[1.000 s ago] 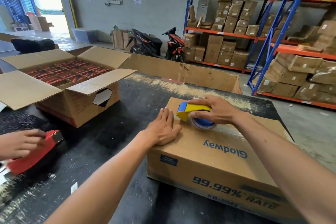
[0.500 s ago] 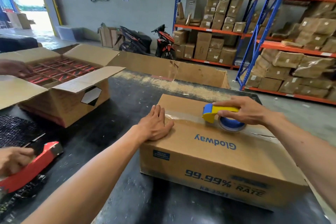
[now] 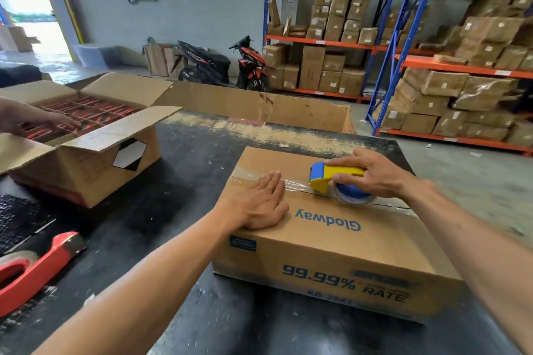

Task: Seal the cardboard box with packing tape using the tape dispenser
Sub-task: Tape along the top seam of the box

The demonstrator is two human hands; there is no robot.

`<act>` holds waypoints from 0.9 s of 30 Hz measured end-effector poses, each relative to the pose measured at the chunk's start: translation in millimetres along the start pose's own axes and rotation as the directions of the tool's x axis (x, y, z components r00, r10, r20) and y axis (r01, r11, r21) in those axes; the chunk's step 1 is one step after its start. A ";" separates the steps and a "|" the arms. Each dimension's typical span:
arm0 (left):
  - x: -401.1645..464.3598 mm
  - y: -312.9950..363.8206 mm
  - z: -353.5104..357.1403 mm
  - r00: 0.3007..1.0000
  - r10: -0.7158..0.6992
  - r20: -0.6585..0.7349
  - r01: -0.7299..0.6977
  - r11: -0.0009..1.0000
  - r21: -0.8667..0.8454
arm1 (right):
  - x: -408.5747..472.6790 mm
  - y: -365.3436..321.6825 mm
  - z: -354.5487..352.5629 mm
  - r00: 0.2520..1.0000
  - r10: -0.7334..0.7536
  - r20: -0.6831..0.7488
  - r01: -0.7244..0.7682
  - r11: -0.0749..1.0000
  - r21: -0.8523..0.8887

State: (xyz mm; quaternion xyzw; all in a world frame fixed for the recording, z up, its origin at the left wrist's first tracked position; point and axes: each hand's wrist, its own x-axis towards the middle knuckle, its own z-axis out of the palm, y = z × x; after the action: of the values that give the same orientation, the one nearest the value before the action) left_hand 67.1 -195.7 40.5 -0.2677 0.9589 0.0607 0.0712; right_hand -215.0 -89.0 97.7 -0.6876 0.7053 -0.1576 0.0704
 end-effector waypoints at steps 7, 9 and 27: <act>11.4 27.2 5.7 1.000 0.011 -0.025 -0.011 1.000 -0.011 | 3.5 -11.7 -2.9 1.000 -0.004 0.019 0.004 0.999 -0.037; 14.3 25.7 7.5 1.000 0.014 -0.022 -0.014 1.000 -0.023 | 5.1 -12.0 -4.9 0.998 0.012 0.055 -0.010 0.999 -0.038; 19.2 31.9 10.1 0.998 -0.052 -0.037 0.051 0.998 -0.028 | 1.8 -10.8 -9.3 0.998 -0.038 0.059 0.045 0.991 -0.125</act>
State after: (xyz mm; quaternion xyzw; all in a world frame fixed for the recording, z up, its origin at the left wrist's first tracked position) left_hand 35.2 -176.8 29.9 -0.2943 0.9520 0.0669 0.0512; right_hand -207.7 -89.6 110.0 -0.7095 0.6970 -0.0946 0.0434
